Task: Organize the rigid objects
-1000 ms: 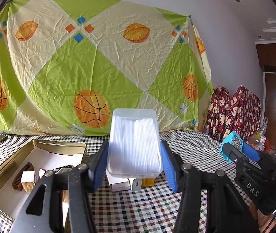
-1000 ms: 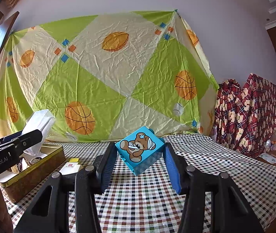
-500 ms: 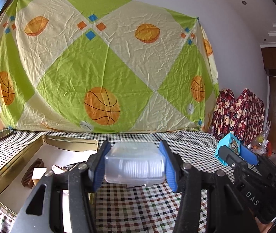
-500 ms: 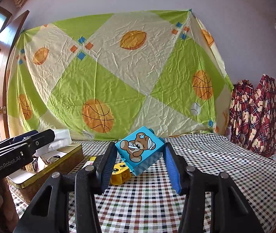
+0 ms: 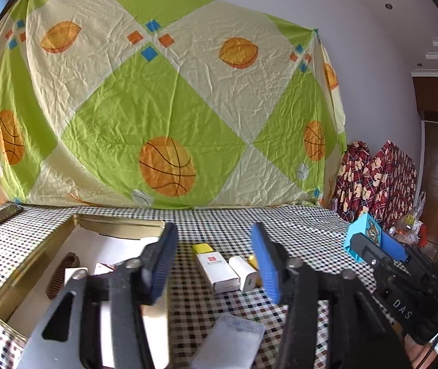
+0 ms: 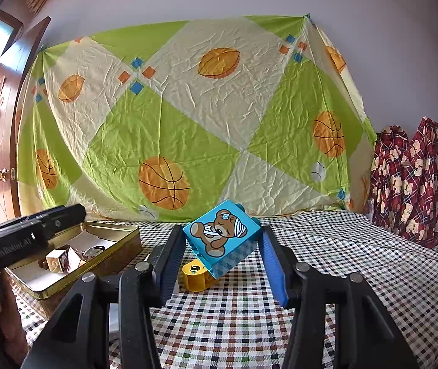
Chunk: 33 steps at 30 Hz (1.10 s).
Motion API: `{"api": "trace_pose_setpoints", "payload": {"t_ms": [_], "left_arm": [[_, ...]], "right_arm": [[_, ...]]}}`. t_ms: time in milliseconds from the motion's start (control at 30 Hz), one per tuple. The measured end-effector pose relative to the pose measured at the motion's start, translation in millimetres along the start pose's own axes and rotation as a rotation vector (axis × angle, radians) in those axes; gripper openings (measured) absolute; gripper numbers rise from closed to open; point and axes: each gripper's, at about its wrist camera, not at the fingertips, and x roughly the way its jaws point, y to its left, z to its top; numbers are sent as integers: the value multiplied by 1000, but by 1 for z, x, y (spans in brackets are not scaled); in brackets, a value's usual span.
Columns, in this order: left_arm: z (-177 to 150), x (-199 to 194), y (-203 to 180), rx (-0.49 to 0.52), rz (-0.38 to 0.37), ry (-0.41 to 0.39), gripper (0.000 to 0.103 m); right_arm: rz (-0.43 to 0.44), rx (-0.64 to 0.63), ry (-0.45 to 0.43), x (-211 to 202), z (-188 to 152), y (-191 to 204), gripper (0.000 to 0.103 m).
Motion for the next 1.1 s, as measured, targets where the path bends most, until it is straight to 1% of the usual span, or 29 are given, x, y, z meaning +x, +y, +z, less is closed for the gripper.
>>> {"api": "trace_pose_setpoints", "payload": {"t_ms": [33,67,100,167,267,367,433,467,500,600,667,733,833,900,933,967,1000,1100], "left_arm": [[0,-4,4,9,18,-1,69],[-3,-6,6,13,27,19,69],[-7,-6,8,10,15,48,69],[-18,-5,5,14,-27,112,69],[-33,1,-14,67,-116,203,69],[-43,14,-33,112,-187,305,69],[-50,23,-41,115,-237,383,68],[-54,29,-43,108,-249,420,68],[-57,33,-43,91,-251,445,68],[-60,42,-42,65,-286,520,68],[-59,42,-39,53,-270,520,68],[-58,41,-38,49,-270,521,68],[-55,45,-31,42,-216,530,67],[-53,47,-22,22,-199,538,68],[-53,50,-19,12,-196,543,70],[-53,51,-19,26,-192,551,72],[-54,54,-21,53,-187,567,76],[-58,59,-29,109,-177,607,84]], "right_arm": [[5,5,9,0,-1,-1,52],[10,10,16,-1,-2,-2,52],[17,14,22,-3,-3,-2,52],[27,19,28,-7,-6,-2,52],[38,12,28,-14,-12,-2,52],[34,18,27,-17,-15,-5,52],[35,36,28,-16,-16,-9,52],[34,41,27,-16,-16,-11,52],[36,45,26,-16,-16,-12,52],[40,49,25,-16,-17,-12,52],[46,53,28,-16,-18,-12,52],[46,52,25,-17,-18,-12,52],[47,60,24,-17,-18,-13,52],[48,63,24,-17,-18,-14,52],[50,65,25,-17,-19,-14,52],[53,66,28,-17,-19,-13,52],[56,65,29,-17,-19,-12,52],[61,59,30,-16,-20,-10,52]]}}
